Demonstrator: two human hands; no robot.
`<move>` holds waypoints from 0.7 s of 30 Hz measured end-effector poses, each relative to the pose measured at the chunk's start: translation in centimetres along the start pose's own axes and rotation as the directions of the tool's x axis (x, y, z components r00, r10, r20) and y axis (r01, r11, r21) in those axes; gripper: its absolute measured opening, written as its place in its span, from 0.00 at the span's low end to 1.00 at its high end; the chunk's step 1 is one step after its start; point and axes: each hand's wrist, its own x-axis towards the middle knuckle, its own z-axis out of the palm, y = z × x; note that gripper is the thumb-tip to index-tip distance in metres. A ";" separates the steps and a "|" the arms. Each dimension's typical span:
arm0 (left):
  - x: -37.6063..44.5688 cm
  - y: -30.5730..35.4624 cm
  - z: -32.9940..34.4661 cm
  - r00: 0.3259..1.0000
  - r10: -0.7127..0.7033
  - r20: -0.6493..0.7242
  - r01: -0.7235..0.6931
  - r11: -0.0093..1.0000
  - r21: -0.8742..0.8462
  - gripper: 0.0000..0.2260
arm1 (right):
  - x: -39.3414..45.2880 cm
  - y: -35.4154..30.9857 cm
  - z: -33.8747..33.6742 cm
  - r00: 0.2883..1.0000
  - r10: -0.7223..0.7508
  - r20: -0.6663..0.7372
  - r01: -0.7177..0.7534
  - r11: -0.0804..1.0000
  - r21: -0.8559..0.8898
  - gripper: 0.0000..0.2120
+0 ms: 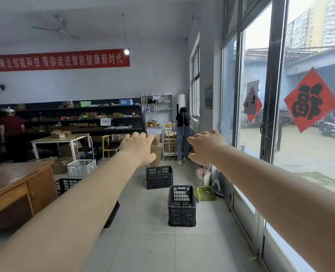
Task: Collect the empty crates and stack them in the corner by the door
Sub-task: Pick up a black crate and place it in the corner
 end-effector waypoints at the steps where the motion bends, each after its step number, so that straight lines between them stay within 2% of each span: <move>1: 0.2 -0.2 0.3 1.000 0.001 0.008 -0.001 1.000 0.013 0.27 | 0.3 -0.4 0.2 1.000 0.015 0.019 -0.015 1.000 -0.007 0.26; 7: 2.9 -1.1 3.7 0.998 0.052 0.036 -0.053 0.998 0.027 0.26 | 3.4 -1.3 3.1 0.998 0.025 0.064 -0.026 0.999 0.018 0.25; 15: 9.1 -1.2 8.3 0.997 0.012 0.077 -0.013 1.000 0.013 0.25 | 10.5 0.1 7.5 0.998 0.003 0.063 -0.008 0.997 0.083 0.24; 21: 14.7 0.5 12.1 0.994 -0.017 0.112 0.009 0.998 0.066 0.27 | 17.2 2.2 12.6 0.995 -0.065 0.075 0.063 0.998 0.027 0.27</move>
